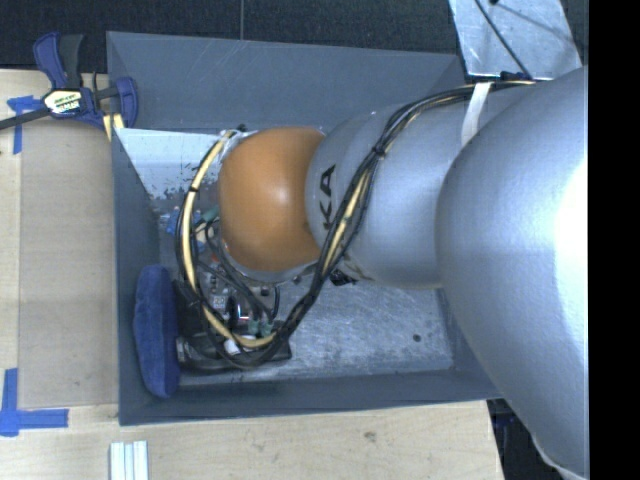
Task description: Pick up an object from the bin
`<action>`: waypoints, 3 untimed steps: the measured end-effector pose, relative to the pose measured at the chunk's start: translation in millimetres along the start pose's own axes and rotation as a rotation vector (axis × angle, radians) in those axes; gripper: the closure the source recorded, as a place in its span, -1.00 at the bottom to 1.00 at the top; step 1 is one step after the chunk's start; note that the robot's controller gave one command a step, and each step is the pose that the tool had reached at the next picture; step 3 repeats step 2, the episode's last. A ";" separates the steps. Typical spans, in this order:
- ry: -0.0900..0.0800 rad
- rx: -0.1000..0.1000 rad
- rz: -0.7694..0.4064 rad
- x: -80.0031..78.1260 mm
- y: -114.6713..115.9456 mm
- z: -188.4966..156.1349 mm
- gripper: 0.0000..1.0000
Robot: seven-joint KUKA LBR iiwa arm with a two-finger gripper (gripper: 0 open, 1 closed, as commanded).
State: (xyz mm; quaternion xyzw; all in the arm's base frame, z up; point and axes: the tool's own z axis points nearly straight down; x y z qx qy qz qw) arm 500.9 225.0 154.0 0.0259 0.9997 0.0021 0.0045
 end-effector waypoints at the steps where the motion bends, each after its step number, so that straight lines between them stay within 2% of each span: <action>1: 0.002 0.002 0.034 -11.5 -2.3 -31.5 1.00; 2: -0.002 -0.001 0.037 -21.0 -0.5 -138.2 1.00; 3: -0.002 -0.001 0.037 -21.0 -0.5 -138.2 1.00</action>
Offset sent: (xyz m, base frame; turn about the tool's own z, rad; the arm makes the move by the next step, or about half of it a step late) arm 0.0094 -0.0033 0.0292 0.0374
